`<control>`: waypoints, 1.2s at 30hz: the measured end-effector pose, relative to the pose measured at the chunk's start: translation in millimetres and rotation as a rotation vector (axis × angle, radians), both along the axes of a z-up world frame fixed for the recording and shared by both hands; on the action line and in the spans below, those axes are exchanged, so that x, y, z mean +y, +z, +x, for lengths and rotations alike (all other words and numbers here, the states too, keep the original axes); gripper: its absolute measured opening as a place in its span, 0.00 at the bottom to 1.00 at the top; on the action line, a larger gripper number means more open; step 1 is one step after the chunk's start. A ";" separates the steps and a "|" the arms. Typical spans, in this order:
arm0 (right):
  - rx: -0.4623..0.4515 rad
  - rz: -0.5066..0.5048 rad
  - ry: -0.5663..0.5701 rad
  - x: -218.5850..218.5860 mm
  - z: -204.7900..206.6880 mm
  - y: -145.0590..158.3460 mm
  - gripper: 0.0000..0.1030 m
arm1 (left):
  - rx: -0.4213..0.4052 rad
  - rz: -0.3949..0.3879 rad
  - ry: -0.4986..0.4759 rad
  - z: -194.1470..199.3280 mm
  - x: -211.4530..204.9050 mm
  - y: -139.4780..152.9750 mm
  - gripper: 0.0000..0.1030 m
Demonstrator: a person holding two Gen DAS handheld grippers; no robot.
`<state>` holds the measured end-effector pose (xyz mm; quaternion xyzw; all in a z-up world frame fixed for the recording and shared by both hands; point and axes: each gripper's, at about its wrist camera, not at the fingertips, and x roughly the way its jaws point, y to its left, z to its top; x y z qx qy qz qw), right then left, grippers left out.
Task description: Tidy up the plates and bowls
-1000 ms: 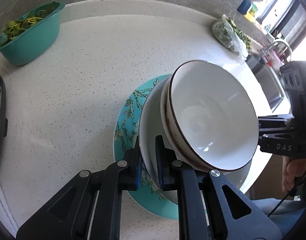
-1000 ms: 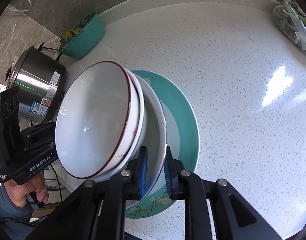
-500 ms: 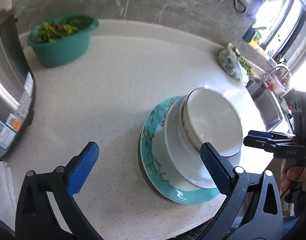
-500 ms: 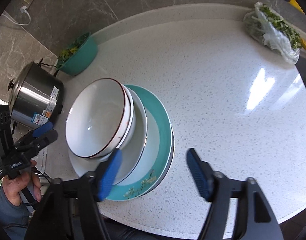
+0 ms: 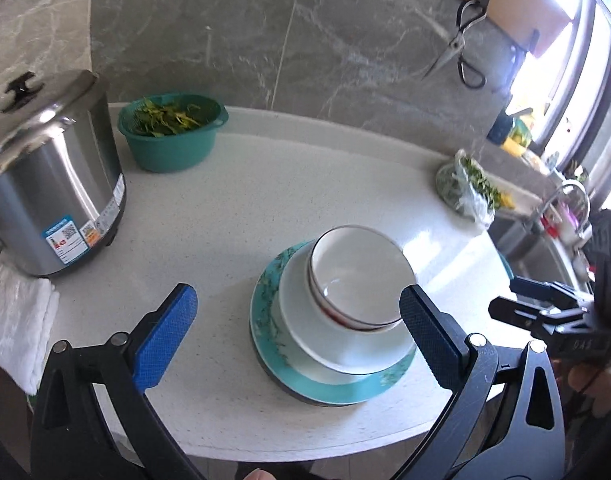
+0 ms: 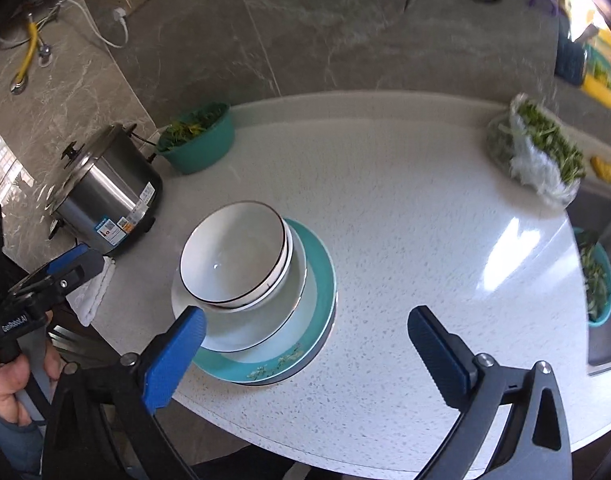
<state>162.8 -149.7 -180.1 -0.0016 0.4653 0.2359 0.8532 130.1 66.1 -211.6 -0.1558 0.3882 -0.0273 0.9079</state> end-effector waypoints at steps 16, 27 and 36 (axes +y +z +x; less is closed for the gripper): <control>-0.107 0.017 -0.120 17.0 -44.0 35.5 1.00 | 0.056 0.101 0.011 -4.5 -13.5 20.7 1.00; -0.133 -0.002 -0.161 28.8 -57.7 43.5 1.00 | 0.086 0.155 -0.010 -3.8 -11.0 17.8 1.00; -0.142 -0.010 -0.160 31.5 -59.7 46.5 1.00 | 0.102 0.172 0.008 -5.3 -11.9 21.7 1.00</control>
